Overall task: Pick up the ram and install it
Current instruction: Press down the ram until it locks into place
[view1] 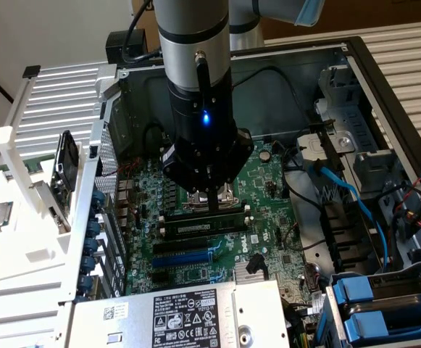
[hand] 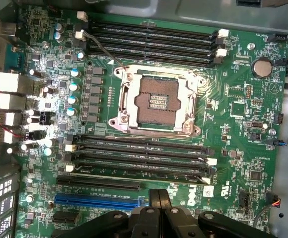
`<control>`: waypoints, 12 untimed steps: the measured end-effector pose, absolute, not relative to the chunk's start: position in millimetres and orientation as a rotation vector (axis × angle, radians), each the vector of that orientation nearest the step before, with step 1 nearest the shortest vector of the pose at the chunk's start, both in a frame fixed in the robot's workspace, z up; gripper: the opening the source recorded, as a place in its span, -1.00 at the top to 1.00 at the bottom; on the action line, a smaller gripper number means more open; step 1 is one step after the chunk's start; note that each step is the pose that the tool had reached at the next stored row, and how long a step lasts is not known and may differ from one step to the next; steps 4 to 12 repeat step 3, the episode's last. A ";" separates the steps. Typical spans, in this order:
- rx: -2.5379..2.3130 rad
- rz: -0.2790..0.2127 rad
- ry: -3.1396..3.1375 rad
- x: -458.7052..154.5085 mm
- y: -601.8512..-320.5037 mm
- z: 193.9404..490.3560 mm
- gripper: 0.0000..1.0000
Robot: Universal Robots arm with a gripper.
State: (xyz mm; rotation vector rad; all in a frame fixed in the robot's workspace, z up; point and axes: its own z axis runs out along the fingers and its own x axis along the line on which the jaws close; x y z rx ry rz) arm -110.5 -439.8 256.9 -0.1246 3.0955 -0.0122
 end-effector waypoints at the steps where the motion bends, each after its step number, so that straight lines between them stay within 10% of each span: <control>1: -0.125 -0.012 3.095 -110.5 -439.8 256.9 0.79; 12: -0.125 -0.012 3.095 -110.5 -439.8 256.9 0.79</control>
